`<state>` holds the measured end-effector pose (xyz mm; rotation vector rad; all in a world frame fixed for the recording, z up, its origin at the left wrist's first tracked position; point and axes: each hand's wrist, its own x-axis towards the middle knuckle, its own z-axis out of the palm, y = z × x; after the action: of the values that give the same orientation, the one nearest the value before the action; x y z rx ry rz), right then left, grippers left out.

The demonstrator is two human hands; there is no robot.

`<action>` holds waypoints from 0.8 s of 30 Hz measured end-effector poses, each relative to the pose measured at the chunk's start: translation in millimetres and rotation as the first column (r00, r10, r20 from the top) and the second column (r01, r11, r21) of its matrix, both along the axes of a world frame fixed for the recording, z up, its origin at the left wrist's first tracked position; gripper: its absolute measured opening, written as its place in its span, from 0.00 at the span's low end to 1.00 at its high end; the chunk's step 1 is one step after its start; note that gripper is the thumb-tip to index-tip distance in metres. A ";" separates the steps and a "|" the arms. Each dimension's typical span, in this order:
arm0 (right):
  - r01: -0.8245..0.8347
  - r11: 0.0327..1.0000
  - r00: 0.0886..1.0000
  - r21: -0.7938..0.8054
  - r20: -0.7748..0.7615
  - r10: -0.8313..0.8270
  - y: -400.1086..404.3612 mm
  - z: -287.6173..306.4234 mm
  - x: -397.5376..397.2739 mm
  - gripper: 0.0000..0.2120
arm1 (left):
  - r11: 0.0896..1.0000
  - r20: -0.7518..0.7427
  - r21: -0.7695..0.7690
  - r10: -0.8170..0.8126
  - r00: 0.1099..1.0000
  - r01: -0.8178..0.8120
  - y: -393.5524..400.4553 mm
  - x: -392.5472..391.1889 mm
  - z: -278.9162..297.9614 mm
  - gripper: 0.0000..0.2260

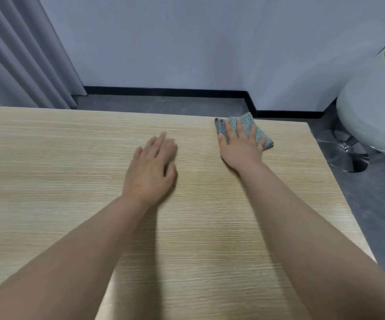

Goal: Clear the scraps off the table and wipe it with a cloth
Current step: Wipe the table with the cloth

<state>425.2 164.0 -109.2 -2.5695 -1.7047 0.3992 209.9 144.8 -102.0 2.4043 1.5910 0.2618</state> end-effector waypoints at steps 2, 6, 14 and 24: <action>0.017 1.000 1.000 0.008 0.014 -0.017 2.1 -1.5 -4.9 0.25 | 0.998 -0.039 -0.015 0.068 0.997 -0.068 6.8 -34.7 -3.2 0.24; 0.066 0.998 0.998 -0.005 0.016 -0.065 7.8 -0.8 -18.3 0.25 | 0.989 -0.096 -0.076 0.116 0.989 -0.124 16.6 -73.6 -5.3 0.24; 0.013 1.000 1.000 0.017 -0.015 -0.013 39.9 1.4 -86.7 0.24 | 0.995 -0.092 -0.066 0.064 0.994 -0.070 16.9 -78.4 -8.8 0.25; -0.222 0.974 0.975 0.053 -0.016 0.223 45.5 4.6 -80.2 0.26 | 0.995 -0.056 -0.079 0.060 0.997 -0.064 17.9 -79.2 -5.9 0.25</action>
<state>345.0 209.5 -104.6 -2.3368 -1.9756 0.3843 130.7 162.7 -107.9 2.3221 1.6683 0.1425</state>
